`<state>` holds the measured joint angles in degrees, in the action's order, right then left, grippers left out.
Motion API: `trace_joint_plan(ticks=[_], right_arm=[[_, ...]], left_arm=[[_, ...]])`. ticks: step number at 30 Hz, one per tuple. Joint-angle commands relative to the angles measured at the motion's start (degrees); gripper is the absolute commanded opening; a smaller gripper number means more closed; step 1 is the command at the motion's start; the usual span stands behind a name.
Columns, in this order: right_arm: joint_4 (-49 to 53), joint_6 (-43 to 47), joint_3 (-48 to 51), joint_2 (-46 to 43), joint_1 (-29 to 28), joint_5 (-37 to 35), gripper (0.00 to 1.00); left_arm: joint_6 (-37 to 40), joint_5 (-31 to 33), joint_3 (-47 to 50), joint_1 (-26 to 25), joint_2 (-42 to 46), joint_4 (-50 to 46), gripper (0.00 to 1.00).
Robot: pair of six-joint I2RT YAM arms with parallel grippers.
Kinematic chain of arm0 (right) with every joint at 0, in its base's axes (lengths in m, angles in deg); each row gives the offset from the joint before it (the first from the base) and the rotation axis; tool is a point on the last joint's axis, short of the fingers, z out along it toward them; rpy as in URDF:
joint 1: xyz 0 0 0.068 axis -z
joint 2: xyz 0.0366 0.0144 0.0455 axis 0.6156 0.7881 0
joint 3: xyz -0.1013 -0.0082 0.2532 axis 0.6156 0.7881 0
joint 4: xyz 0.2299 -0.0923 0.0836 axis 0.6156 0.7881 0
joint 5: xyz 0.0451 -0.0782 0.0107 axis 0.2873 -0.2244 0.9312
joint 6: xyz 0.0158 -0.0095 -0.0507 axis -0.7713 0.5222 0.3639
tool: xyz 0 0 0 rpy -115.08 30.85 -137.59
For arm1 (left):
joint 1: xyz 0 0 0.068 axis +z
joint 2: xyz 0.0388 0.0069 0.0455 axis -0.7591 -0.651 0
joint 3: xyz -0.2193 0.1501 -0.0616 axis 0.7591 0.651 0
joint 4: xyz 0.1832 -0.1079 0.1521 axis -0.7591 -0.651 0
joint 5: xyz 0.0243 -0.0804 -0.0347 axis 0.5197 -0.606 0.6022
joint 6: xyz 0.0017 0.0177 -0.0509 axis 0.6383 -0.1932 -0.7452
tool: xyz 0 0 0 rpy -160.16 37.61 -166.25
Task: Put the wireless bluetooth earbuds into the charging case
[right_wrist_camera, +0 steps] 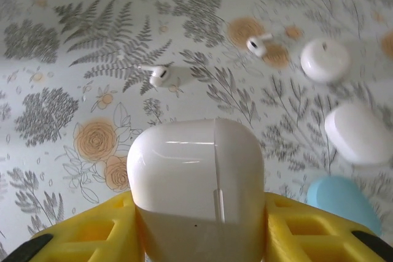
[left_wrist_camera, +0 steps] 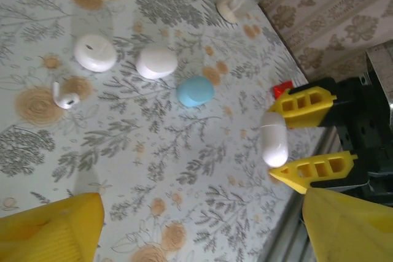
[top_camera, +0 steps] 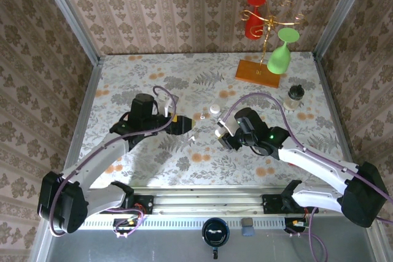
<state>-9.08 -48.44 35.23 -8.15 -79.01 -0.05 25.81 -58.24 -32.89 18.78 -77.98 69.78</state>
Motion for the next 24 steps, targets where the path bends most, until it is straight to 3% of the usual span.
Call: trace_joint_plan(ticks=[1, 6, 24], right_arm=[[-2.47, 13.44, -2.95, -0.39, -0.64, 2.73, 0.38], [-2.77, 18.87, -5.83, 0.78, -0.97, 5.64, 0.38], [-5.46, 23.81, -9.11, 4.24, -2.71, 7.41, 0.37]], left_arm=[[-0.91, -3.92, -1.11, -2.96, 1.60, -0.88, 0.83], [-1.73, -3.92, -1.46, -5.92, 0.89, 0.19, 0.70], [-7.44, -6.50, -2.87, -9.58, -5.37, 7.70, 0.50]])
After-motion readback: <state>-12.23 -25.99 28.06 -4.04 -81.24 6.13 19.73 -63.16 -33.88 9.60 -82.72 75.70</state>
